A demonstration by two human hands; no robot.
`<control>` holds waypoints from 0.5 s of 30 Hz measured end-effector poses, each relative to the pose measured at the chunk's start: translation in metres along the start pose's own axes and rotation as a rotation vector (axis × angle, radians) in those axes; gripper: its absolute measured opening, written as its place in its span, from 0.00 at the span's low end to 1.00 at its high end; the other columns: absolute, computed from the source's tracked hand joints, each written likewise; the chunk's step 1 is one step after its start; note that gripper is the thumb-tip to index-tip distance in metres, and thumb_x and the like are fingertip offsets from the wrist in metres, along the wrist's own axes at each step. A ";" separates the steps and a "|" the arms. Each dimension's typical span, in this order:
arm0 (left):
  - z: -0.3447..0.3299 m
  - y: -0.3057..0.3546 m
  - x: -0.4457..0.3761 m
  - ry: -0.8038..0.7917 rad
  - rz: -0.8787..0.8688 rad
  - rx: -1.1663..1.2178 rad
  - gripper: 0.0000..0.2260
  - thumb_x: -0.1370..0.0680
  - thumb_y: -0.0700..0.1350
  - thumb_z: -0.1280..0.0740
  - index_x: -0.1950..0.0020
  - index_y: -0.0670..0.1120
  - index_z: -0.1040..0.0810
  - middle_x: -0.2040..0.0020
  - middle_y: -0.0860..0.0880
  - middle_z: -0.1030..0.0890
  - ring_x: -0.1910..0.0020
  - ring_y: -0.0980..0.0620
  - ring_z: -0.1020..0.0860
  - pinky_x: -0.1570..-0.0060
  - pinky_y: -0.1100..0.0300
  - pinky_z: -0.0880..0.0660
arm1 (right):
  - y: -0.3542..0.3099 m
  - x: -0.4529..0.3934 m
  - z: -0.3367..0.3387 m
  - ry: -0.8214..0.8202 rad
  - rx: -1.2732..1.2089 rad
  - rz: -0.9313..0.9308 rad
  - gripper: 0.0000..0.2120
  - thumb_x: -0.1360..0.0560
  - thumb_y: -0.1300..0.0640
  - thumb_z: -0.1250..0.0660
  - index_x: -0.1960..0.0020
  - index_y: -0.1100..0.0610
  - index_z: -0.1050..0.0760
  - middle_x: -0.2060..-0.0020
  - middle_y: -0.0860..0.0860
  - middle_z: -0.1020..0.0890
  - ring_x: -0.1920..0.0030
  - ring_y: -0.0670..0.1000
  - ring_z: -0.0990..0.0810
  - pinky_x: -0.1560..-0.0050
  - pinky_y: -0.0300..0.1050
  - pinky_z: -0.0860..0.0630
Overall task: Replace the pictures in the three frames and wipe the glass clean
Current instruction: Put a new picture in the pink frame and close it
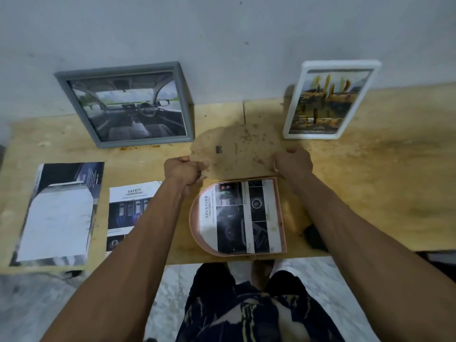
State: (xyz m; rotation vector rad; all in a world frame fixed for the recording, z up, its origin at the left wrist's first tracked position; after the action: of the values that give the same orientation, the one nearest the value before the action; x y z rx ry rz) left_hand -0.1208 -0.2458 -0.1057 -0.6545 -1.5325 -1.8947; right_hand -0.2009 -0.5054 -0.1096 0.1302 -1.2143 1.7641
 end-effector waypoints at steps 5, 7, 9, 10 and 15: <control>0.013 -0.032 0.035 -0.050 -0.001 0.096 0.17 0.30 0.30 0.24 0.43 0.31 0.21 0.50 0.35 0.16 0.57 0.40 0.14 0.62 0.51 0.16 | 0.023 0.024 0.017 -0.196 -0.030 -0.021 0.22 0.29 0.47 0.31 0.37 0.52 0.26 0.48 0.50 0.20 0.50 0.54 0.20 0.49 0.54 0.19; 0.015 -0.047 0.050 -0.054 -0.002 0.094 0.20 0.31 0.31 0.24 0.40 0.32 0.23 0.49 0.35 0.16 0.54 0.38 0.15 0.61 0.49 0.16 | 0.034 0.032 0.021 -0.263 -0.039 -0.010 0.19 0.27 0.49 0.30 0.39 0.53 0.25 0.48 0.50 0.19 0.50 0.54 0.19 0.47 0.54 0.19; 0.016 -0.060 0.066 -0.039 -0.007 0.107 0.22 0.30 0.29 0.24 0.38 0.34 0.26 0.48 0.35 0.17 0.56 0.39 0.15 0.65 0.52 0.17 | 0.047 0.039 0.026 -0.280 -0.044 -0.015 0.11 0.26 0.53 0.29 0.47 0.55 0.23 0.48 0.52 0.18 0.49 0.55 0.18 0.47 0.55 0.19; 0.015 -0.067 0.073 -0.035 0.000 0.115 0.23 0.30 0.29 0.25 0.38 0.36 0.27 0.47 0.35 0.17 0.56 0.40 0.16 0.67 0.54 0.17 | 0.053 0.043 0.031 -0.271 -0.045 -0.019 0.07 0.26 0.54 0.28 0.50 0.54 0.23 0.49 0.52 0.18 0.50 0.55 0.18 0.48 0.55 0.18; 0.011 -0.099 0.100 -0.021 0.023 0.165 0.22 0.29 0.26 0.26 0.41 0.39 0.30 0.46 0.37 0.19 0.55 0.42 0.18 0.70 0.56 0.18 | 0.076 0.065 0.038 -0.203 -0.063 -0.007 0.21 0.27 0.54 0.27 0.38 0.57 0.28 0.45 0.51 0.21 0.50 0.53 0.22 0.59 0.44 0.25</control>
State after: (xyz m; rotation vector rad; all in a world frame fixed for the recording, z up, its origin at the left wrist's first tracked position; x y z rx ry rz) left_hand -0.2612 -0.2357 -0.1003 -0.6171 -1.6660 -1.7272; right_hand -0.3081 -0.4970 -0.1052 0.2823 -1.4111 1.7361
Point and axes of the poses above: each hand's wrist, its own x-axis away from the middle knuckle, its own z-axis out of the back of the hand, y = z × x, the point moved 4 cm from there along -x, towards the middle knuckle
